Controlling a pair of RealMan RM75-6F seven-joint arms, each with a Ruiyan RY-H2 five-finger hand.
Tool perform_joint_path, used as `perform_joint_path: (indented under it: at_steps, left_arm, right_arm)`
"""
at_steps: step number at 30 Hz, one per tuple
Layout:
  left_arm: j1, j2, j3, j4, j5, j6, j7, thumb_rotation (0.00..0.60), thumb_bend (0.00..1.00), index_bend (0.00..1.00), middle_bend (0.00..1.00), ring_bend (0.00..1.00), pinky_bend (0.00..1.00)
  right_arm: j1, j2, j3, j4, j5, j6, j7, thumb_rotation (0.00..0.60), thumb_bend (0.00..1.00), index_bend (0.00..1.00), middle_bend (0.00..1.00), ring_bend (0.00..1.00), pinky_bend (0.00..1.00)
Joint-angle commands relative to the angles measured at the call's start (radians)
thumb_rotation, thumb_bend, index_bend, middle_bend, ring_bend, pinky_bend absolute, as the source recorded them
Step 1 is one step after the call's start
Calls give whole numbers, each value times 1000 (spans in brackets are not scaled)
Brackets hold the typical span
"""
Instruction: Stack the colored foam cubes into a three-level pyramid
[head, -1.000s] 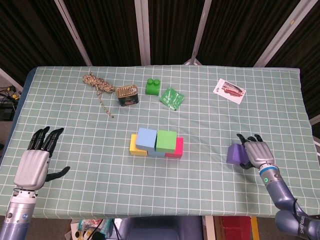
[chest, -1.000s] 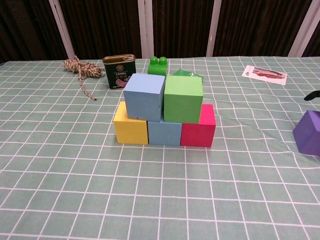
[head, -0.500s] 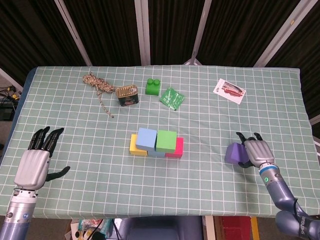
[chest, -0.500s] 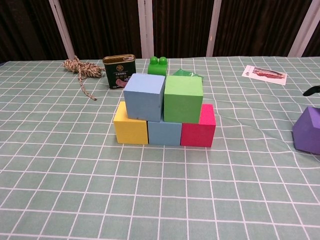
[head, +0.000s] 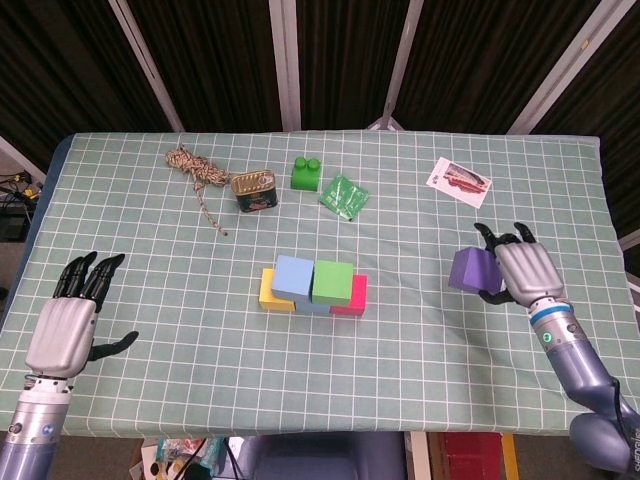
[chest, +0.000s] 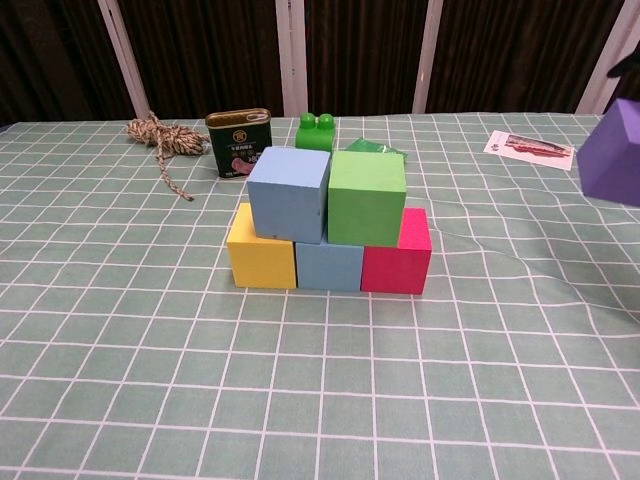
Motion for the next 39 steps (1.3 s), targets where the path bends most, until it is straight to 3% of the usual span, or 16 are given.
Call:
perform_joint_path:
  at_steps: [1,10,17,26,34,39]
  left_arm:
    - [-1,6,-2,-1,1,-1,0,600,65,54,107,12,35]
    - [-10,30,-4,-5,-20,-30,-18,600,65,56,107,12,35]
    - [-19,42,-6,5,-28,-50,-47,600,65,56,107,12,35]
    - [-23,60,-10,14,-47,-68,-102,600,65,57,107,12,35]
    - [-20,84,-17,22,-58,-66,-147,600,65,58,107,12,35]
    - [-20,96,-19,24,-65,-72,-170,600,65,62,107,12,35]
  right_arm:
    - [50,77,46,-69,65,-9,-38,600,251,0,442,234,0]
    - [187,203,104,-217,254,-34,-156,600,251,0,445,233,0]
    - [313,198,104,-318,405,-14,-266,600,251,0,449,233,0]
    - [518,51,127,-373,588,94,-393,600,251,0,462,238,0]
    - [714,-131,151,-292,809,205,-496,600,251,0,468,247,0]
    - [807,-190,172,-233,982,228,-551,600,251,0,473,249,0]
